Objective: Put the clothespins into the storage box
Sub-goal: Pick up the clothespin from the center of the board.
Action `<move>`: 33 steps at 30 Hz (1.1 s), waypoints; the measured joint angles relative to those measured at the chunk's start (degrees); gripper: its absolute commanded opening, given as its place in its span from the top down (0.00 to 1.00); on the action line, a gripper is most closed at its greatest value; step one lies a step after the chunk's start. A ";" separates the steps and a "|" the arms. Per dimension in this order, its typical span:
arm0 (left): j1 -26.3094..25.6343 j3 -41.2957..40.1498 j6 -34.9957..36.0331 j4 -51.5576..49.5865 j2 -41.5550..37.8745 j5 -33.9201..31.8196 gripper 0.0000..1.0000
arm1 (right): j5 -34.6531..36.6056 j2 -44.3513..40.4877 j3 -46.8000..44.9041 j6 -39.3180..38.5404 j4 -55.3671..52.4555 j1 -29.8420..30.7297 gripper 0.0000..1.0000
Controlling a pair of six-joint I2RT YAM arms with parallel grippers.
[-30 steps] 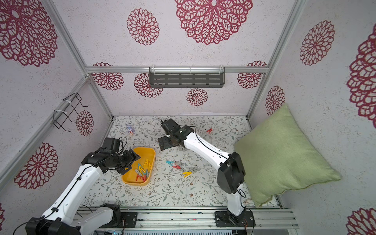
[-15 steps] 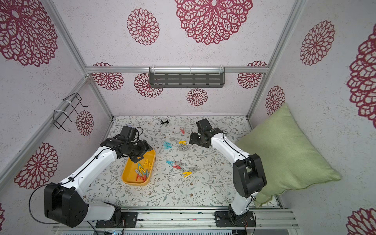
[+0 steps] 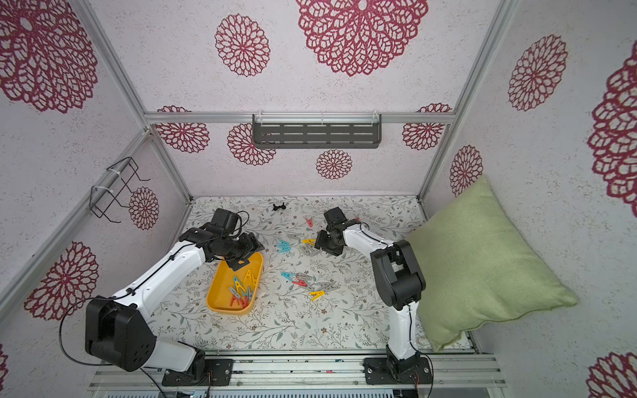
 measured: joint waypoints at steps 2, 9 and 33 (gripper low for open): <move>0.00 -0.13 0.00 0.15 0.00 0.00 0.21 | -0.31 1.25 0.92 0.42 0.44 0.00 0.45; 0.00 -0.33 0.02 0.20 0.02 -0.02 0.21 | -1.49 5.35 4.35 1.64 1.60 0.00 0.49; 0.24 -1.86 0.24 0.55 -0.11 0.15 0.20 | -2.78 4.11 -2.19 4.09 6.64 1.20 0.90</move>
